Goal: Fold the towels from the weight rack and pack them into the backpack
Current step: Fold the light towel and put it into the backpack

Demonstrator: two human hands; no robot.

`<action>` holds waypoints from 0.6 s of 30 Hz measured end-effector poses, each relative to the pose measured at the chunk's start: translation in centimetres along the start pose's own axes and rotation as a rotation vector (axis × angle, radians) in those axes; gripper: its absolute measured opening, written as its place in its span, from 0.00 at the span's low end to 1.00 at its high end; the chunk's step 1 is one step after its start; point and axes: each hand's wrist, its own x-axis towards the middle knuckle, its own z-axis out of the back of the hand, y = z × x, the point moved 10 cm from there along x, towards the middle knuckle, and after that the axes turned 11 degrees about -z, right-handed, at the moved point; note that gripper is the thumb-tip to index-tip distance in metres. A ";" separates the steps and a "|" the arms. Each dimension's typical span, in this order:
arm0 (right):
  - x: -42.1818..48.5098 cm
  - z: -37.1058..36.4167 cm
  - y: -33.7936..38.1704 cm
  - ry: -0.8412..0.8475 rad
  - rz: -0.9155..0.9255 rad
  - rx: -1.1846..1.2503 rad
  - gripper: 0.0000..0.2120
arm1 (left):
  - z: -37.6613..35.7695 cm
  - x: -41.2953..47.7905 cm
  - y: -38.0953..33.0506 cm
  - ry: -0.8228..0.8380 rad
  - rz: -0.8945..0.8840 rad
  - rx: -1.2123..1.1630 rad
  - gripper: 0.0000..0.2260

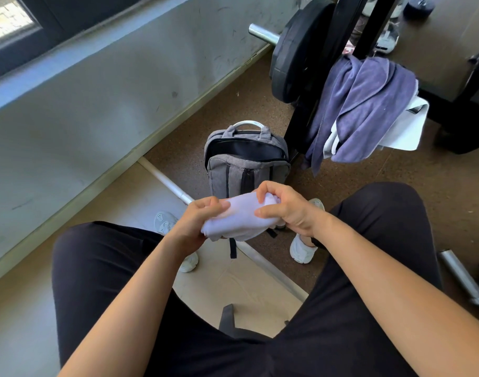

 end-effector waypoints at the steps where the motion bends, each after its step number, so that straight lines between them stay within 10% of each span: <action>1: 0.0 0.4 0.0 -0.027 0.006 -0.030 0.12 | 0.4 0.1 0.1 -0.016 -0.011 0.045 0.20; 6: 0.2 3.3 0.0 -0.217 0.053 0.012 0.35 | 0.2 0.4 -0.2 0.068 -0.011 0.307 0.24; 12: 1.5 4.9 -0.9 -0.321 0.013 0.374 0.36 | -3.3 2.6 -0.2 0.233 -0.013 0.432 0.18; 18: 3.7 2.6 -1.5 -0.048 -0.148 0.409 0.27 | -3.6 7.6 -1.8 0.143 -0.043 0.271 0.25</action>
